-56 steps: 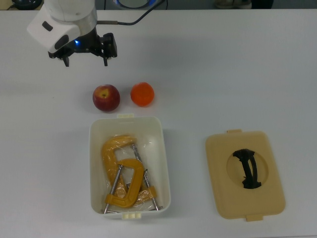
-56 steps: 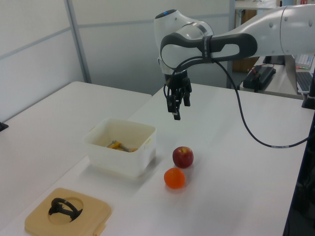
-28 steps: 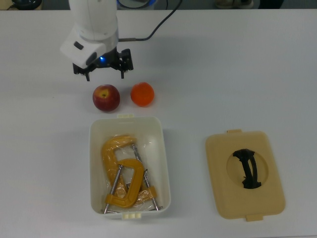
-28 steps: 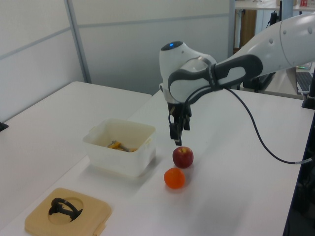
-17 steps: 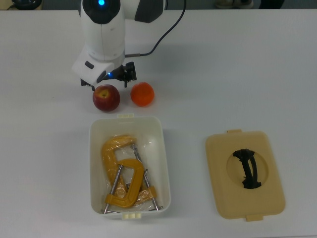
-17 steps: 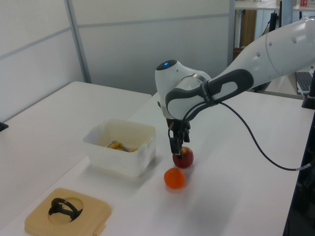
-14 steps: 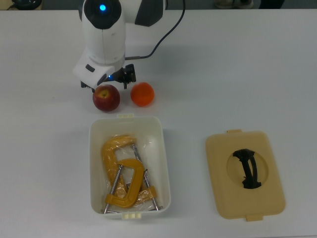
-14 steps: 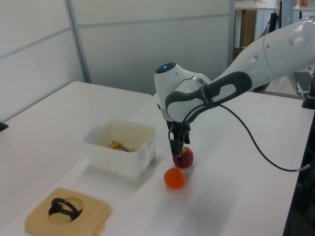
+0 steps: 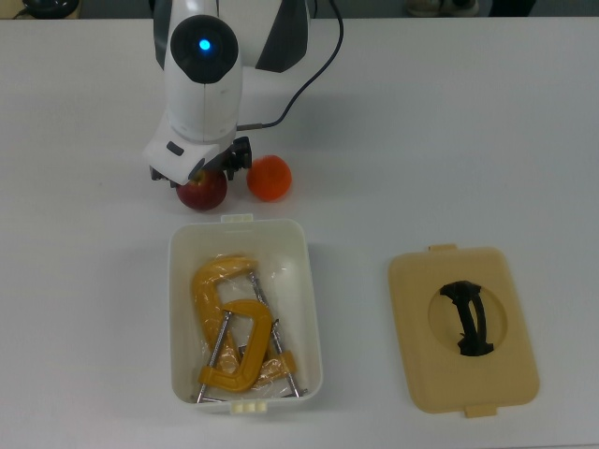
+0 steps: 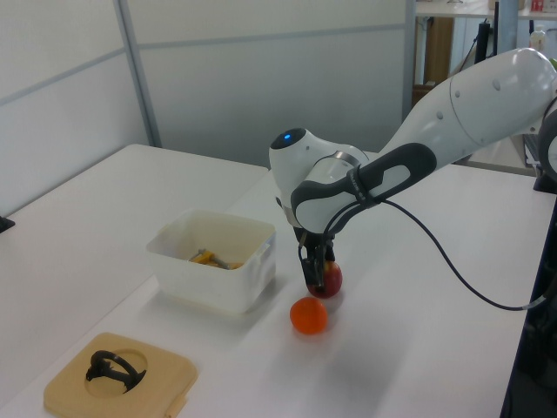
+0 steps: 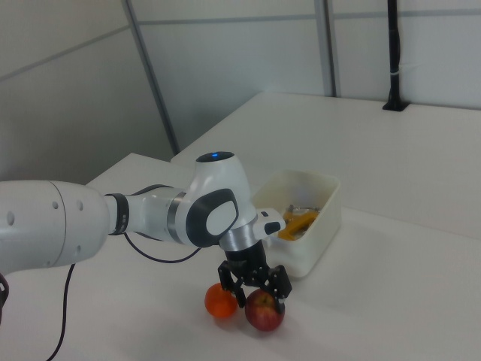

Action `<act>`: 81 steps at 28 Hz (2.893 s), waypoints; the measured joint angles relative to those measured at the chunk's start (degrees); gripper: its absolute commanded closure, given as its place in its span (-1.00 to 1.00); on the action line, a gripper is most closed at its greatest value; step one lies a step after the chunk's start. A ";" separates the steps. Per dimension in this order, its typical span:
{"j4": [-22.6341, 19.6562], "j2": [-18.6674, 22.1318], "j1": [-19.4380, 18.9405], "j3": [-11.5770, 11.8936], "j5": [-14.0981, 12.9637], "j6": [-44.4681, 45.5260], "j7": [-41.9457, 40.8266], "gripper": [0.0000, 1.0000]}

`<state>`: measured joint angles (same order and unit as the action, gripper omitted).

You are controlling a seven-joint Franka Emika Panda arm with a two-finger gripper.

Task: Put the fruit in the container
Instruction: 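Close the gripper around the red apple, then lift the apple and carry it over the white container, then lower the apple into the container and open the gripper, then move the gripper down onto the orange and grasp it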

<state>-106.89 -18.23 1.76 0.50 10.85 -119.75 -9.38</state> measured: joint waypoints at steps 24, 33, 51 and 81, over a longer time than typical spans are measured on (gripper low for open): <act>14.02 1.40 0.24 0.09 -11.26 4.81 0.08 0.94; 16.74 1.24 0.34 0.26 -14.55 -5.40 7.11 0.51; 16.83 -1.27 -0.72 0.09 -13.00 -3.26 9.06 -1.00; 5.23 -1.09 -10.67 -0.30 -1.09 11.34 6.30 -1.00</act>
<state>-101.66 -19.33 -8.91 0.20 9.77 -108.41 -3.08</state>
